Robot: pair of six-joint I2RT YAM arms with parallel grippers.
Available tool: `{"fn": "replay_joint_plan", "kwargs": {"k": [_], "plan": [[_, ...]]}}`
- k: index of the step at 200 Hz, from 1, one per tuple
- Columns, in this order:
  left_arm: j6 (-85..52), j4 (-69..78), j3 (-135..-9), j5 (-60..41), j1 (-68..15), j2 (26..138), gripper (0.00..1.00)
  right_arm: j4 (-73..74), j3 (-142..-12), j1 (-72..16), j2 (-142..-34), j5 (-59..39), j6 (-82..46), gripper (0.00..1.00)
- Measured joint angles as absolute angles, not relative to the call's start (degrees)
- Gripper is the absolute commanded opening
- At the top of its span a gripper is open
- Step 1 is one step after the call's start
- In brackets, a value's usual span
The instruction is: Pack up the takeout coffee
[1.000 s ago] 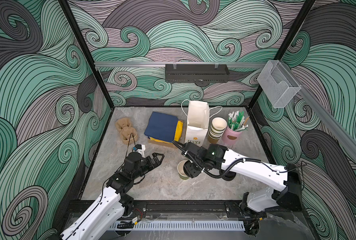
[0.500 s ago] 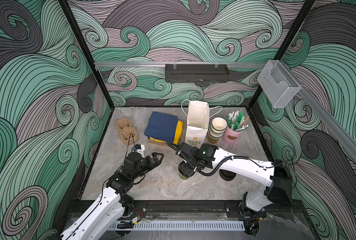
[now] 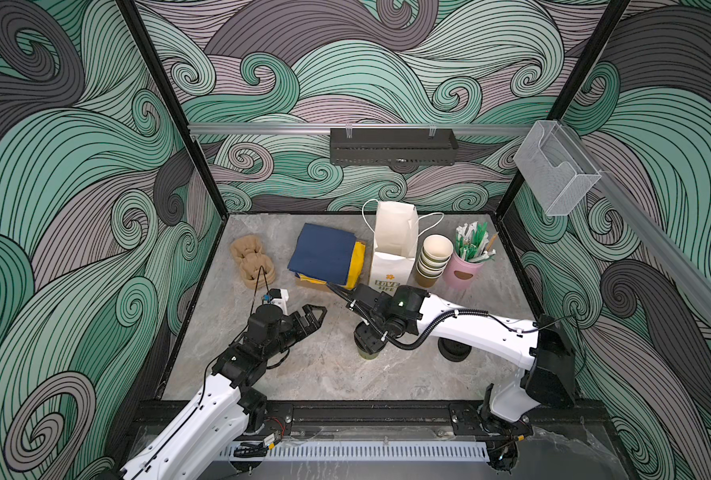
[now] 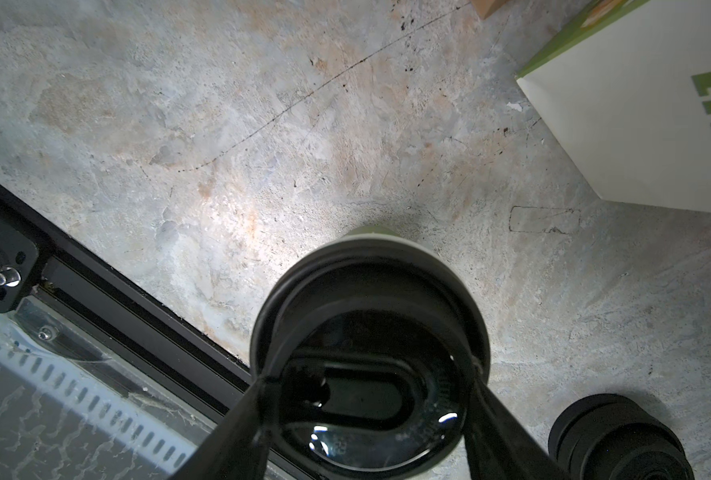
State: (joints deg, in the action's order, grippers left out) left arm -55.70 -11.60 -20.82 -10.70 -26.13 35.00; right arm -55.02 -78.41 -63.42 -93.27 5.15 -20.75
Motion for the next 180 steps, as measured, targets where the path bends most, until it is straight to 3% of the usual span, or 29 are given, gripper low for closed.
{"fn": "replay_joint_plan", "kwargs": {"k": [180], "plan": [[-55.68,-12.08,-20.8,-11.75,-26.13,34.28,0.98,-56.47,-81.08,-63.42,-96.79,4.4,-19.14,0.66]]}}
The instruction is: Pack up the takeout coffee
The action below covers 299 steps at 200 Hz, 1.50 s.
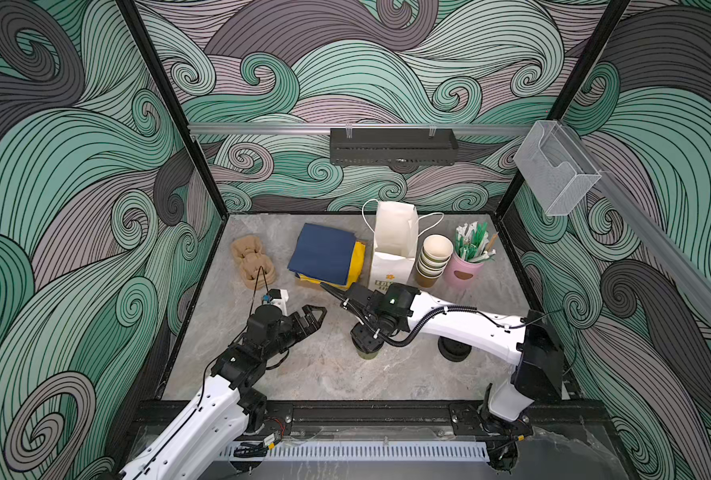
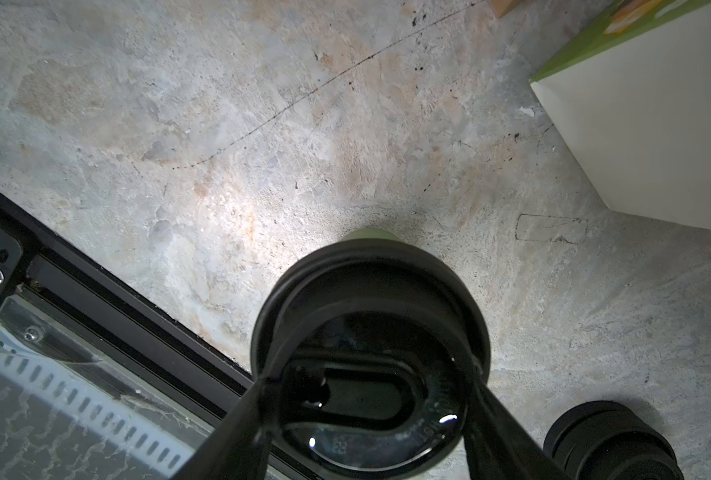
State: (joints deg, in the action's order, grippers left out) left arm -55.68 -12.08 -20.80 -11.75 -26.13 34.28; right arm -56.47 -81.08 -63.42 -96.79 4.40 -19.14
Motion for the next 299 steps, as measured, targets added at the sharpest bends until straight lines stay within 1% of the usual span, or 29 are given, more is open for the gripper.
{"fn": "replay_joint_plan", "kwargs": {"k": [37,56,92,107,144,220,267,281,299], "plan": [[-55.68,-10.55,-19.84,-16.91,-26.13,35.7,0.92,-56.42,-80.86,-63.24,-97.1,3.97,-17.58,0.66],[-55.75,-7.75,-18.55,-21.76,-26.13,38.63,0.84,-56.21,-80.68,-63.13,-97.1,3.81,-16.67,0.66],[-55.86,-4.62,-18.33,-31.62,-26.17,47.57,0.71,-55.31,-79.92,-63.0,-96.64,3.57,-15.46,0.66],[-55.94,-2.72,-18.39,-34.41,-26.83,50.46,0.67,-54.28,-78.98,-62.94,-96.01,3.46,-15.16,0.66],[-56.16,1.5,-19.07,-38.37,-28.47,53.98,0.67,-51.55,-76.44,-62.76,-94.26,2.96,-13.72,0.66],[-56.42,6.61,-20.47,-40.64,-30.11,58.33,0.68,-46.89,-72.64,-62.39,-92.14,1.21,-6.46,0.66],[-56.6,8.29,-20.88,-41.34,-30.83,60.2,0.73,-46.11,-72.23,-62.04,-91.88,0.38,-4.38,0.66],[-56.6,8.78,-21.45,-41.74,-30.94,61.47,0.73,-46.09,-72.23,-62.02,-91.83,0.32,-4.19,0.66],[-56.53,9.23,-22.57,-42.24,-31.16,63.59,0.7,-46.04,-72.23,-62.02,-91.83,0.21,-3.86,0.67]]}}
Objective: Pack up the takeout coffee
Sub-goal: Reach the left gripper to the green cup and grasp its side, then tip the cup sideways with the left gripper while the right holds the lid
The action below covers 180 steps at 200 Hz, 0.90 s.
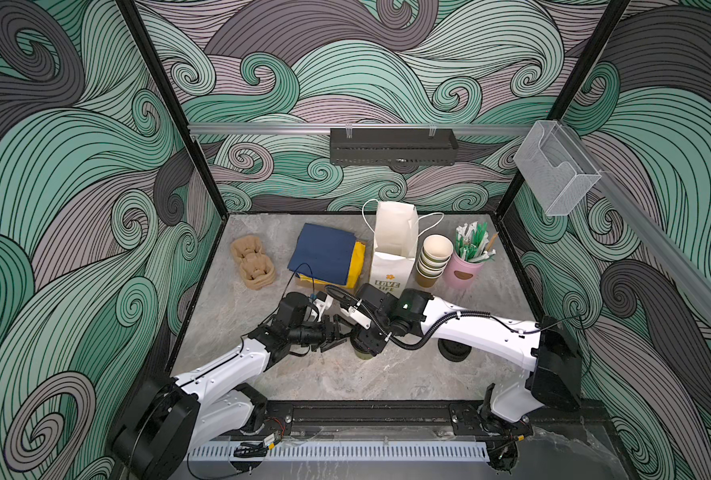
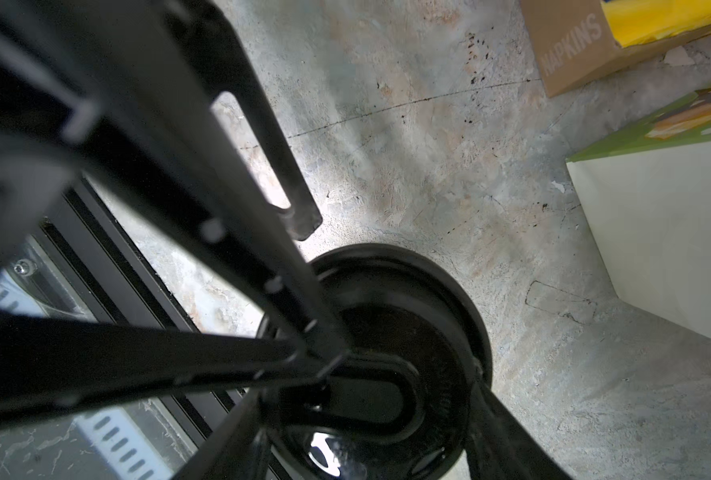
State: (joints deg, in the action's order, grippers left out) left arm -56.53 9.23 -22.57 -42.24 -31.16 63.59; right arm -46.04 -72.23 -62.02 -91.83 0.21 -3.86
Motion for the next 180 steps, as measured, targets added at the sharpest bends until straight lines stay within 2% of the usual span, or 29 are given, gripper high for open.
{"fn": "replay_joint_plan", "kwargs": {"k": [51,85,143,180], "plan": [[-55.2,9.96,-24.47,-43.75,-31.7,67.9,0.59,-45.91,-72.27,-62.02,-91.57,0.05,-3.55,0.71],[-53.91,8.73,-24.75,-44.07,-31.7,69.01,0.56,-46.0,-72.29,-62.06,-91.79,-0.27,-3.44,0.77],[-52.12,6.81,-26.28,-44.23,-31.97,70.26,0.54,-48.01,-73.3,-62.41,-91.7,-2.0,-3.4,0.88],[-51.81,6.5,-26.39,-44.29,-32.03,70.37,0.57,-48.84,-73.58,-62.46,-88.44,-2.48,-4.4,0.88]]}}
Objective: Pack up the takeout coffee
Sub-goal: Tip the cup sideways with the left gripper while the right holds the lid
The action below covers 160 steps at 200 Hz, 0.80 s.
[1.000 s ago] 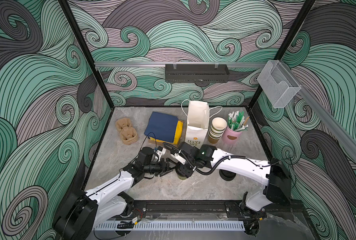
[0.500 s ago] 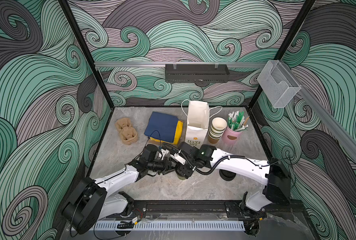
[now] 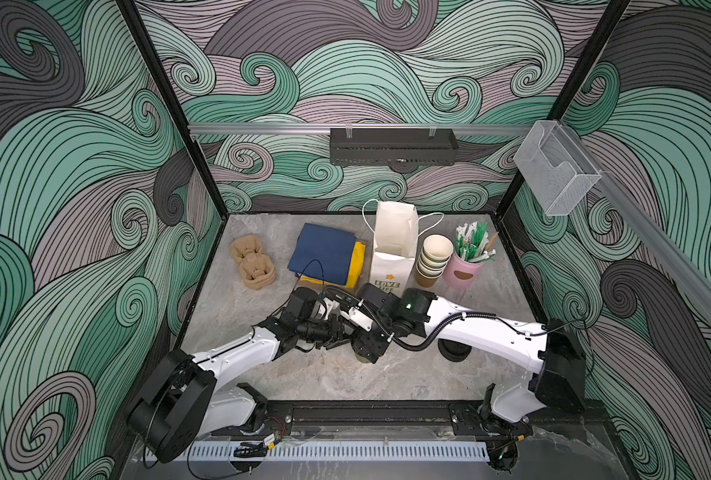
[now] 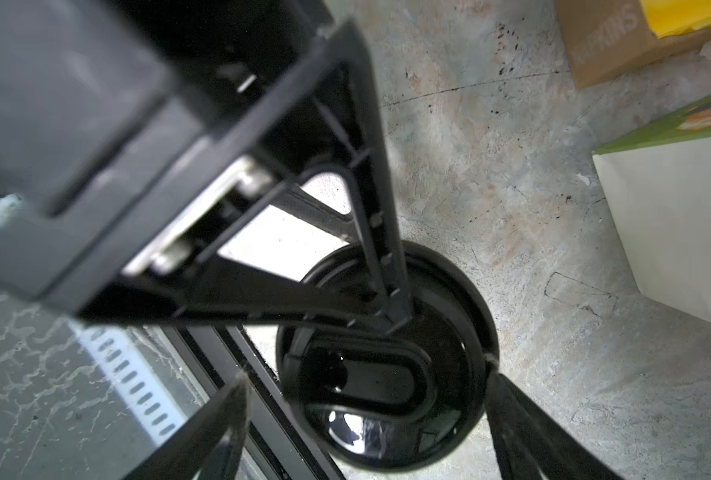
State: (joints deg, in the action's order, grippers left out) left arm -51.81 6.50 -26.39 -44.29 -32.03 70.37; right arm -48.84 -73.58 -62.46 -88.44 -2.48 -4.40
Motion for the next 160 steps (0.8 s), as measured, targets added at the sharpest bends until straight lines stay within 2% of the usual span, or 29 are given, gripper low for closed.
{"fn": "replay_joint_plan", "kwargs": {"k": [16,36,58,74,108,160], "plan": [[-51.75,6.28,-26.41,-44.27,-32.03,70.41,0.6,-48.8,-73.45,-62.46,-84.86,-2.42,-6.76,0.85],[-51.62,5.98,-26.46,-44.25,-32.03,70.41,0.6,-47.59,-71.18,-62.46,-78.7,-1.91,-12.47,0.76],[-51.55,5.91,-26.48,-44.27,-32.08,70.41,0.6,-45.25,-63.81,-62.46,-70.96,-1.3,-21.91,0.64],[-51.48,5.87,-26.48,-44.29,-32.18,70.41,0.6,-42.17,-56.58,-62.46,-66.72,-1.37,-29.56,0.59],[-51.37,5.67,-26.96,-44.58,-32.47,70.91,0.58,-34.2,-45.12,-62.46,-64.6,-2.17,-42.35,0.56],[-50.85,5.19,-28.36,-44.75,-32.6,72.29,0.55,-28.01,-43.33,-62.39,-64.66,-2.35,-48.8,0.5]]}}
